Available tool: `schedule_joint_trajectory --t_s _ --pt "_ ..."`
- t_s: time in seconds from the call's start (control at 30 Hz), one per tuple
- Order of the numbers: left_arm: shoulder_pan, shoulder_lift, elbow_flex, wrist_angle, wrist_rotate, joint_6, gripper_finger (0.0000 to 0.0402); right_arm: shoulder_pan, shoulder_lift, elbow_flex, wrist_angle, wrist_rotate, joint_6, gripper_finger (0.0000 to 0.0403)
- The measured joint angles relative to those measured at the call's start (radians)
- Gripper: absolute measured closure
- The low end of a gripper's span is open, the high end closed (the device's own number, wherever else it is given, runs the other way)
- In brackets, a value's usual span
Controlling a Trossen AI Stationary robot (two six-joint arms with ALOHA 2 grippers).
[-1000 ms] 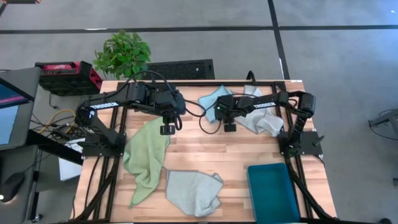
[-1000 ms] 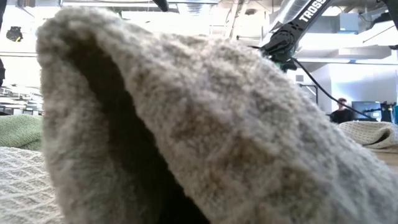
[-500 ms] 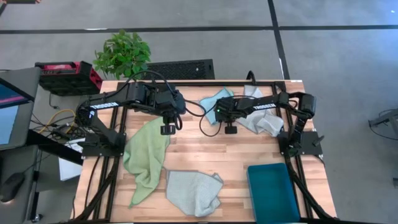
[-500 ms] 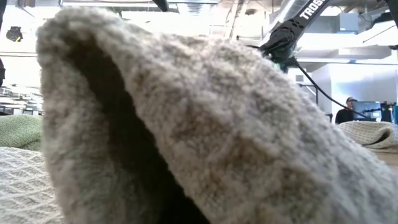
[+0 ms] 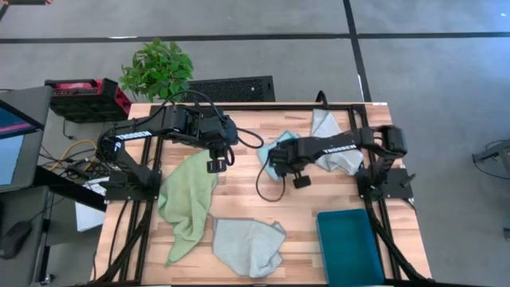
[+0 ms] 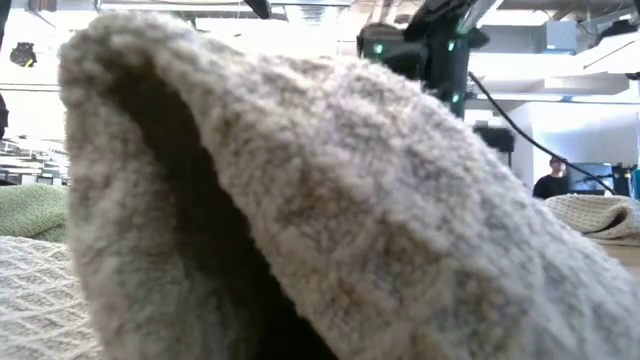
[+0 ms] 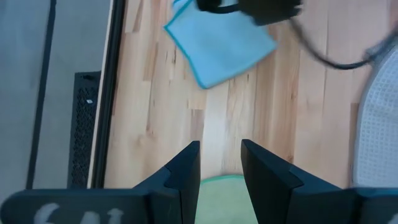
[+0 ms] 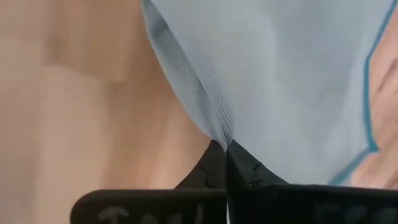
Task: Fold microfiber towels
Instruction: Put the blue microfiber towel into the blue bin
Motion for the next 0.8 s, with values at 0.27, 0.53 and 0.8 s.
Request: schedule_joint_trajectory --t_s 0.27,0.53,0.8 --pt "0.000 0.000 0.000 0.000 0.000 -0.049 0.0293 0.195 -0.001 0.073 -0.175 -0.015 0.062 0.0397" --pt "-0.001 0.000 0.000 0.000 0.023 -0.078 0.0293 0.407 -0.002 0.130 -0.320 -0.057 0.189 0.0397" --pt "-0.029 0.000 0.000 0.001 0.032 -0.077 0.0293 0.587 -0.033 0.197 -0.393 -0.091 0.373 0.0396"
